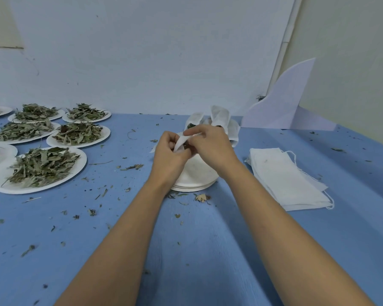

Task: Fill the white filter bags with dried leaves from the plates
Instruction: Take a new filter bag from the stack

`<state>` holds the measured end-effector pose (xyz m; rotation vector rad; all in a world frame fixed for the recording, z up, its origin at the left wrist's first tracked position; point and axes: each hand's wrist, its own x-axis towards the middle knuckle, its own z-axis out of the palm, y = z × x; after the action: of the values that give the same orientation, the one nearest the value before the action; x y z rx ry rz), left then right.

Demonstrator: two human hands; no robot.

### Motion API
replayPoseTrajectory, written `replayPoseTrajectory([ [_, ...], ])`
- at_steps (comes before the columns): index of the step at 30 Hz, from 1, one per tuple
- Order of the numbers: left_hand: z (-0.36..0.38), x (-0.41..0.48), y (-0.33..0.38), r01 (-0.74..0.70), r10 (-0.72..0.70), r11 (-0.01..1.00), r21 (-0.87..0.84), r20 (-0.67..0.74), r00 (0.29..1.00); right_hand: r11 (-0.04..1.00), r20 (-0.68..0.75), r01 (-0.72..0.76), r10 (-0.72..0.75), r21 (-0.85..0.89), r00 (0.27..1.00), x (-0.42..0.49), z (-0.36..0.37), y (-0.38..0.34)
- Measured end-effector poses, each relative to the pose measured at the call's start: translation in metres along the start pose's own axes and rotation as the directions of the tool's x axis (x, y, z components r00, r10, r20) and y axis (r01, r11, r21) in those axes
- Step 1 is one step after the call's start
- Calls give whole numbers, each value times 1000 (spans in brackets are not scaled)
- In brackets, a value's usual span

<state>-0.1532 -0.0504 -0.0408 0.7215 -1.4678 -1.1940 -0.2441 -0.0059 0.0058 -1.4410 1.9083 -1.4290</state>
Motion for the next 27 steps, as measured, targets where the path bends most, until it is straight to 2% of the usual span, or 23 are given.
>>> replayPoseTrajectory([
  [3,-5,2,-3,2,-1,1000,10,-23,1000,994,52,67,-63,-82,997,-1,0,-3],
  [6,-5,3,-4,-1,1,1000,1,-52,999,988,-20,116,-118,-101,993,-1,1,-2],
  [8,-5,5,-3,6,-8,1000,-20,-85,996,995,-89,75,-69,66,994,-1,1,-1],
  [10,-7,7,-3,25,-30,999,-47,-107,994,948,-142,42,3,315,990,-1,-1,1],
  [12,-9,8,-2,57,-66,995,-79,-113,991,910,-188,58,22,409,982,-1,-4,4],
  [14,-10,8,1,104,-116,985,-139,-83,990,960,-197,68,-14,271,980,2,-5,9],
  [16,-10,8,5,149,-159,961,-235,-23,987,988,-123,52,-34,142,992,3,-5,13],
  [18,-10,7,7,174,-175,944,-280,20,984,990,-88,33,-21,138,996,3,-3,15],
  [23,-10,5,2,97,-98,995,-28,-49,994,992,-88,71,-62,102,994,1,0,12],
  [27,-10,4,1,71,-70,997,4,-78,994,995,-74,97,-96,10,993,0,2,13],
])
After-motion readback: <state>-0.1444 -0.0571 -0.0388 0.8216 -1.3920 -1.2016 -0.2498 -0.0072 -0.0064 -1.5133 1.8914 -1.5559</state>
